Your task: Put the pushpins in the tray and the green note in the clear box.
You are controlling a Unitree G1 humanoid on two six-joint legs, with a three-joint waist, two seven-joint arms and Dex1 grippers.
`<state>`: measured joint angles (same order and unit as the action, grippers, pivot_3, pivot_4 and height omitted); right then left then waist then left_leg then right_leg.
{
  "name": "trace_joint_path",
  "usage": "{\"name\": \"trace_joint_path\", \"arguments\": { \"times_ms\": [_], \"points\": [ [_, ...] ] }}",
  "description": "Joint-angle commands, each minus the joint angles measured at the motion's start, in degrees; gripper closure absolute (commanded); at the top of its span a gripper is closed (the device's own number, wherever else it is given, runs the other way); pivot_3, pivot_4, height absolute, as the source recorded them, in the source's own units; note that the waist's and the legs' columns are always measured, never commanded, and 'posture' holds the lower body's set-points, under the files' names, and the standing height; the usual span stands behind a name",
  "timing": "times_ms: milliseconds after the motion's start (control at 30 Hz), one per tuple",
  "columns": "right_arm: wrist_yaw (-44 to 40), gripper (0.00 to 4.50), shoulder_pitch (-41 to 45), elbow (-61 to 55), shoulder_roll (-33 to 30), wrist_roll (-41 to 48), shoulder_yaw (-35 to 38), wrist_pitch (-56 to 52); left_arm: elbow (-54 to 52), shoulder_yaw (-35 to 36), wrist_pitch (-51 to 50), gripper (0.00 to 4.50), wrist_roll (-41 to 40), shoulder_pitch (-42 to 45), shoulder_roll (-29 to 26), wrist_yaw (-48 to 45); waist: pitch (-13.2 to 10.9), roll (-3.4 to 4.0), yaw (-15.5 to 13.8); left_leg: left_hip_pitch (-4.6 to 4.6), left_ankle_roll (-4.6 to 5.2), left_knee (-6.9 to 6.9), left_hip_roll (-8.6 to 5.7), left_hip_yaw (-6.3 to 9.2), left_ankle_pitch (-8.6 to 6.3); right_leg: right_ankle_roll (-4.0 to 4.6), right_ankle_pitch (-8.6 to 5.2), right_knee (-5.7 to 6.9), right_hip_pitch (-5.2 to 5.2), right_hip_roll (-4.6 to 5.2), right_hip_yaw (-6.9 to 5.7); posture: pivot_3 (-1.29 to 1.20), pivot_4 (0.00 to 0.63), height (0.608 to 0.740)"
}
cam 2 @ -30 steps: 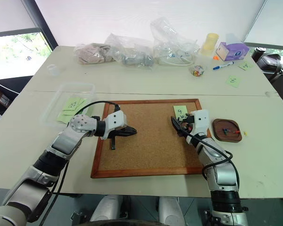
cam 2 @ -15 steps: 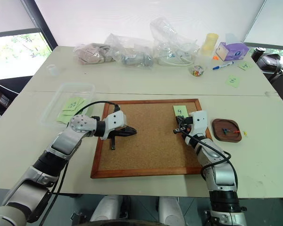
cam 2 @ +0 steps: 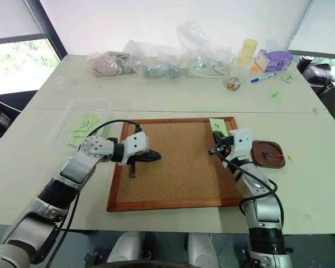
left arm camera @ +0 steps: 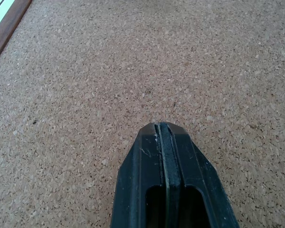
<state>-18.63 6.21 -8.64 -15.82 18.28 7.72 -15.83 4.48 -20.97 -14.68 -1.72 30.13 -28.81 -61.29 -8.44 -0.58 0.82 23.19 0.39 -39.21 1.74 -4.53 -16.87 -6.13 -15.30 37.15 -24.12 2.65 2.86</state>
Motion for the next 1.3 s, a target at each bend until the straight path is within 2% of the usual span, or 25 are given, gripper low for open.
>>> {"name": "trace_joint_path", "arguments": {
  "times_ms": [33,133,233,300,367,567,733,833,1300],
  "points": [
    [-0.06,4.47,0.44,-2.66,0.10,0.30,0.83,1.44,1.38,-1.24,-2.30,4.50,0.10,-1.06,-0.18,-1.36,0.00,0.00,0.00,0.00,0.00,0.00,0.00,0.00,0.00,0.00,0.00,0.00,0.00,0.00,0.00,0.00,0.150,0.737],
    [0.01,4.47,0.06,-3.55,0.06,0.30,0.75,1.35,0.22,3.23,-8.45,4.50,-6.37,0.75,2.54,-1.37,0.00,0.00,-0.09,0.01,0.00,0.00,0.00,-0.01,0.00,0.00,0.00,0.00,0.00,0.00,0.00,0.00,0.150,0.737],
    [0.12,4.47,-0.72,-6.44,-0.56,0.30,0.79,0.58,-1.46,12.26,-22.05,4.50,-18.18,6.62,7.40,0.57,-0.06,-0.04,-0.37,0.11,0.00,-0.02,-0.02,0.01,0.00,0.00,0.00,0.00,-0.08,0.01,-0.01,0.00,0.150,0.737],
    [0.22,4.50,-1.42,-9.36,-1.32,0.29,0.88,-0.33,-1.49,18.55,-31.36,3.82,-26.11,11.43,10.80,3.24,-0.19,-0.24,-0.45,0.30,0.00,-0.12,-0.02,0.09,0.01,-0.02,0.01,0.02,-0.22,0.01,-0.06,0.00,0.150,0.737],
    [0.37,4.50,-2.01,-11.72,-1.95,0.15,0.86,-1.20,-1.20,21.73,-36.18,3.07,-30.11,14.02,12.92,5.56,-0.21,-0.27,-0.05,0.31,0.01,-0.12,-0.03,0.10,0.00,-0.03,0.01,0.00,-0.22,0.01,-0.05,0.00,0.150,0.737],
    [0.98,4.50,-3.77,-20.52,-4.32,0.42,0.95,-4.95,5.09,27.20,-45.12,0.16,-36.86,21.09,18.49,12.71,-0.21,-0.26,0.19,0.16,0.00,0.03,-0.01,0.12,0.00,-0.09,-0.02,0.06,-0.22,-0.11,-0.02,0.00,0.150,0.737],
    [1.55,4.50,-3.41,-24.88,-5.51,-0.24,0.56,-7.22,21.90,33.21,-51.28,0.07,-38.47,29.21,24.85,22.91,-0.25,-0.34,-0.14,0.19,-0.09,0.00,-0.20,0.16,0.06,-0.07,-0.01,0.04,-0.20,-0.07,-0.04,0.00,0.150,0.737],
    [2.07,4.50,-2.84,-26.86,-5.86,-0.46,0.10,-8.37,29.71,36.44,-50.96,0.07,-39.61,33.41,28.23,24.93,-0.30,-0.42,-0.16,0.24,-0.06,0.00,-0.28,0.16,0.04,-0.08,-0.02,-0.06,-0.20,0.00,-0.04,0.00,0.150,0.737],
    [3.54,4.50,-3.22,-31.10,-5.63,-2.25,-2.38,-10.53,40.84,35.44,-44.40,0.07,-36.95,38.07,33.12,23.65,-0.32,-0.44,-0.10,0.23,-0.10,0.05,-0.28,0.16,0.06,-0.09,-0.03,-0.04,-0.23,-0.03,-0.04,0.00,0.150,0.737]
  ]
}}
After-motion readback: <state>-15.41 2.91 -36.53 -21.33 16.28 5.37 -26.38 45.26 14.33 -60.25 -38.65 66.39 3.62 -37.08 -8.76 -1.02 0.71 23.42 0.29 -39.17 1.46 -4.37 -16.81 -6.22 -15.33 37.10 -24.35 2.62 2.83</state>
